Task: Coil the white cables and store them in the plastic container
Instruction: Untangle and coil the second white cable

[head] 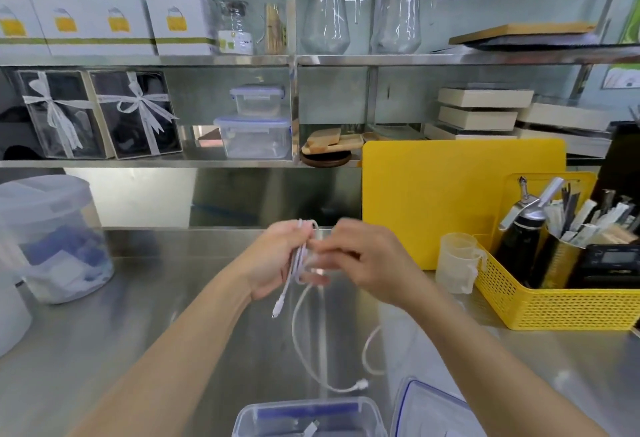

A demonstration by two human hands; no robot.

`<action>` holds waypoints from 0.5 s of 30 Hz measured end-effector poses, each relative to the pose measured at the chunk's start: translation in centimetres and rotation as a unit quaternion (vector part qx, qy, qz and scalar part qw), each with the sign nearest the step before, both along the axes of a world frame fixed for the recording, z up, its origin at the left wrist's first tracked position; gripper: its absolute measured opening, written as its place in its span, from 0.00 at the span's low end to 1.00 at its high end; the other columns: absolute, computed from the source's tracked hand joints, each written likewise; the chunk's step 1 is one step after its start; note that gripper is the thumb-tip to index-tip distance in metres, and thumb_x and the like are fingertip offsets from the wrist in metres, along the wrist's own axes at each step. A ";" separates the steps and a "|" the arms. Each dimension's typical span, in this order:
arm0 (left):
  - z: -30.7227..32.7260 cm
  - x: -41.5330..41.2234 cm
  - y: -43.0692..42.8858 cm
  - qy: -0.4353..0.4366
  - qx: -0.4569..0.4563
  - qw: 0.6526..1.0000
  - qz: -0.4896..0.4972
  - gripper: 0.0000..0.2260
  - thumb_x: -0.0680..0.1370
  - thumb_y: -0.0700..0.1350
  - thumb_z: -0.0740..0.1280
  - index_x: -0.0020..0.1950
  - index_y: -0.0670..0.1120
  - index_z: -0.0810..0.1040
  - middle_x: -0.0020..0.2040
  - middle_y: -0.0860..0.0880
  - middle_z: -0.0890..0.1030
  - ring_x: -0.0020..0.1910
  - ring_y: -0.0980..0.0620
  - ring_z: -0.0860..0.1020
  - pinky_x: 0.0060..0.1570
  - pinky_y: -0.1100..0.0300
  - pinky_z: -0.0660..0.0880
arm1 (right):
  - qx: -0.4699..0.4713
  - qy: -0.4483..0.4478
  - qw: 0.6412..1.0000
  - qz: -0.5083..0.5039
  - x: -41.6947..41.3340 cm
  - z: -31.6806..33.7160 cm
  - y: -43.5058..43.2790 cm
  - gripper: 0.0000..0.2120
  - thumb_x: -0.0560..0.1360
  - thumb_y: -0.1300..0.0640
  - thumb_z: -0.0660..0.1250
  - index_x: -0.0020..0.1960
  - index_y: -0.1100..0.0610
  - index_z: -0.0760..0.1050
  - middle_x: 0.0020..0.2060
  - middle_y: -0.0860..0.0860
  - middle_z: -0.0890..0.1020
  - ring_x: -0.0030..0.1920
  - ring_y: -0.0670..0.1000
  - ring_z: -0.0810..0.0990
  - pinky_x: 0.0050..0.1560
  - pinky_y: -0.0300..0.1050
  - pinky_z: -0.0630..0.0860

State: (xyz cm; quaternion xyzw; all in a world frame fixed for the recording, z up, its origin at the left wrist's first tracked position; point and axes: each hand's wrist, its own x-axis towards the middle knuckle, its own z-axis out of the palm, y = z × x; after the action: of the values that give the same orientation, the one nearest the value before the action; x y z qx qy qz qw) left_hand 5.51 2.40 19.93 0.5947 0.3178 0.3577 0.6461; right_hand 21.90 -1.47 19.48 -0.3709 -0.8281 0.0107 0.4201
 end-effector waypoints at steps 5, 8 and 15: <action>-0.9 0.8 -0.8 0.103 0.010 0.994 -0.024 0.10 0.81 0.41 0.54 0.41 0.41 0.69 0.24 0.43 0.77 0.20 0.52 0.73 0.23 0.63 0.65 | -0.028 0.047 0.997 -0.056 0.9 1.1 1.0 0.06 0.71 0.58 0.66 0.41 0.58 0.81 0.36 0.52 0.81 0.37 0.49 0.77 0.39 0.52 0.76; -0.9 0.1 -0.5 -0.023 -0.047 0.997 -0.058 0.11 0.76 0.46 0.58 0.35 0.43 0.66 0.17 0.50 0.64 0.16 0.56 0.60 0.21 0.64 0.60 | -0.043 0.053 0.991 -0.118 2.3 0.7 1.6 0.08 0.72 0.54 0.67 0.41 0.58 0.82 0.36 0.53 0.83 0.38 0.53 0.78 0.40 0.56 0.75; -1.3 -0.9 -0.7 -0.077 -0.085 0.986 -0.121 0.10 0.76 0.45 0.61 0.39 0.41 0.75 0.18 0.55 0.63 0.16 0.60 0.58 0.22 0.65 0.56 | -0.136 0.053 0.983 -0.115 3.0 -1.9 2.7 0.09 0.74 0.55 0.66 0.40 0.59 0.80 0.32 0.50 0.78 0.35 0.51 0.74 0.38 0.52 0.71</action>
State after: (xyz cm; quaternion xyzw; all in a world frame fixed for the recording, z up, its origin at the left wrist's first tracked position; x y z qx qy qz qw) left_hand 4.60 1.74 18.60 0.5424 0.2221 0.2936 0.7551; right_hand 24.90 1.21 17.62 -0.5161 -0.7476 0.0950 0.4072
